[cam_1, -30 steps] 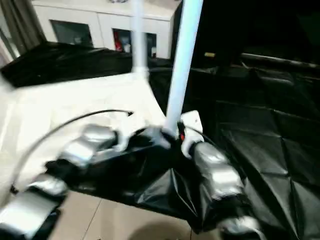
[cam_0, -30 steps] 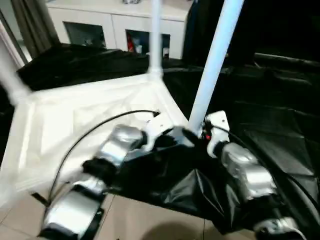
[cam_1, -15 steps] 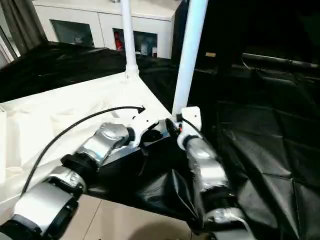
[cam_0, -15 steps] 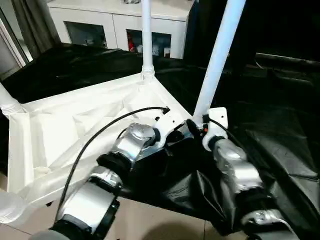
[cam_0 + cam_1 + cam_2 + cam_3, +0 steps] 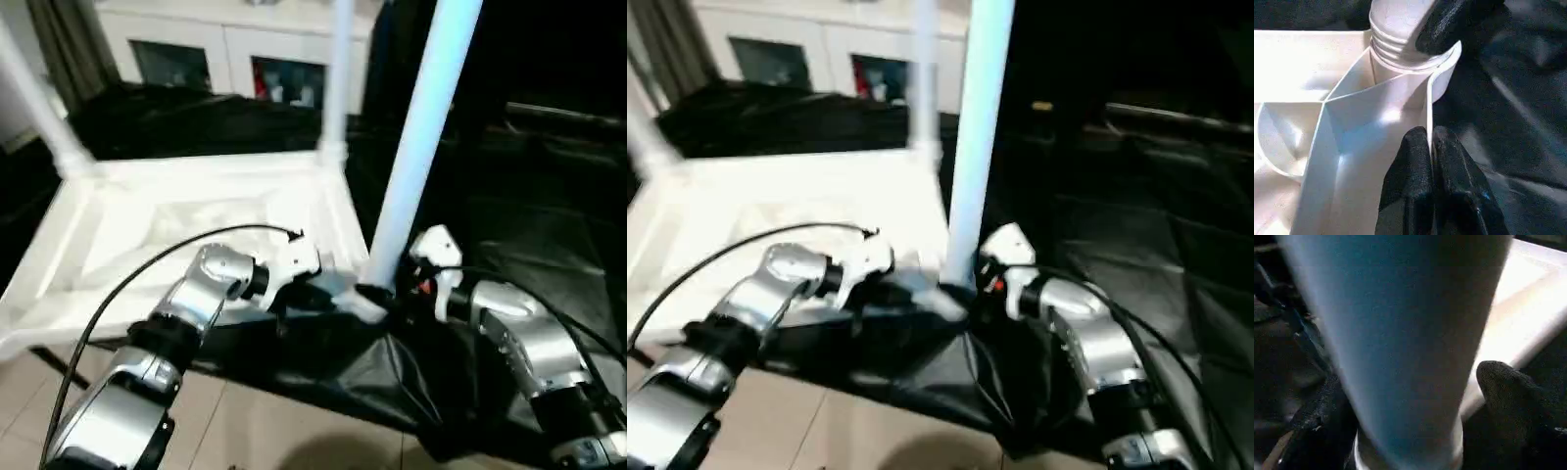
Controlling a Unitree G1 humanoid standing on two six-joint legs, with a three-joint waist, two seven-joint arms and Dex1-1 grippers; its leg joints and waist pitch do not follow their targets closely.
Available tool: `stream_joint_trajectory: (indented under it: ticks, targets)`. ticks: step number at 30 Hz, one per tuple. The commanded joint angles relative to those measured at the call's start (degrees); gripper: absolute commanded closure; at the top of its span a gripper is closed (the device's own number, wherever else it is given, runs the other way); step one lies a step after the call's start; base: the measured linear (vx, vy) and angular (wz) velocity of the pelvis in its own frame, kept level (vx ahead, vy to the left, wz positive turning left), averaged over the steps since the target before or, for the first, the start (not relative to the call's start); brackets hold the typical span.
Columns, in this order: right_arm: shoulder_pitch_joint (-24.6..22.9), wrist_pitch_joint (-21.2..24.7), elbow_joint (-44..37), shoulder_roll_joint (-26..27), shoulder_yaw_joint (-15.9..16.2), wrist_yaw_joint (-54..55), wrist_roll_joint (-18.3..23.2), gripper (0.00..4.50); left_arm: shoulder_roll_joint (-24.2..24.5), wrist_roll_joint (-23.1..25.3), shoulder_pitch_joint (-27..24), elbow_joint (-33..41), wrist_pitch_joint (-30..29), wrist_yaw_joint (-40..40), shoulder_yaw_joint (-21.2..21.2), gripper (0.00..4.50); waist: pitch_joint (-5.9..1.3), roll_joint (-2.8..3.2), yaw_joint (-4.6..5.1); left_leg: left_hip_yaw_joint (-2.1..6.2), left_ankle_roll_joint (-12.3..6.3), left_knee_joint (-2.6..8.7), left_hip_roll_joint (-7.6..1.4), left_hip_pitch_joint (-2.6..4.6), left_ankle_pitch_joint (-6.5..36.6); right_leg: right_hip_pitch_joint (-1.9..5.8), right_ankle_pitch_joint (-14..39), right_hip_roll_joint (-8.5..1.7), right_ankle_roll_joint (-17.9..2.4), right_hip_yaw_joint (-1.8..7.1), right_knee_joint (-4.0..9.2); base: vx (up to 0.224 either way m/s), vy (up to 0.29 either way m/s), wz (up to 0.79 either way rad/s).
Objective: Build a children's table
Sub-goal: Rotate leg to tighten
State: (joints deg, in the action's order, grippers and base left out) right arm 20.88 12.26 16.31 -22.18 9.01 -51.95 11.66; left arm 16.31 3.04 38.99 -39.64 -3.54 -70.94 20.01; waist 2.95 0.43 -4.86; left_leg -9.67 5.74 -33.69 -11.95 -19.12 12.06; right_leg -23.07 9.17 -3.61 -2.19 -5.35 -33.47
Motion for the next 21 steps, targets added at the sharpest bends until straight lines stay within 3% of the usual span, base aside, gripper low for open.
stream_joint_trajectory:
  ticks: [1, 7, 14, 21]
  targets:
    - [0.03, 1.08, -1.33, -1.76, 0.37, -1.84, 0.41, 0.71, 0.2, -0.85, -0.31, 2.04, 0.11, -2.53, 0.83, 4.5, -3.8, -0.23, 0.11, -0.04, -5.13, 3.73, -1.52, -0.34, 6.68, 3.58, 12.9, -4.46, -11.31, 3.18, 3.5, 0.0, 0.0, 0.0]
    - [-0.87, 1.18, -2.28, -3.49, 2.14, -5.19, -0.82, 0.71, 1.78, -0.98, -1.38, 4.44, -1.11, -2.79, 0.14, 4.5, -3.9, -0.4, -0.2, -0.07, -5.19, 3.55, -1.31, -0.76, 5.1, 3.78, 12.25, -4.52, -10.58, 3.12, 3.34, 0.0, 0.0, 0.0]
    - [-0.93, 1.26, -2.44, -3.96, 2.53, -5.64, -1.11, 0.71, 2.29, -0.95, -1.78, 5.06, -1.62, -2.43, 0.04, 4.5, -3.94, -0.25, -0.11, -0.06, -4.98, 3.52, -1.25, -0.71, 5.4, 3.72, 12.9, -4.42, -10.27, 3.04, 3.47, 0.0, 0.0, 0.0]
    - [-1.14, 1.21, -2.18, -3.8, 2.79, -5.2, -1.32, 1.33, 2.51, -0.98, -2.03, 5.85, -2.16, -2.07, 0.25, 4.5, -3.97, -0.14, -0.09, -0.04, -4.98, 3.5, -1.26, -0.7, 5.26, 3.74, 11.82, -4.38, -10.76, 3.03, 3.36, 0.0, 0.0, 0.0]
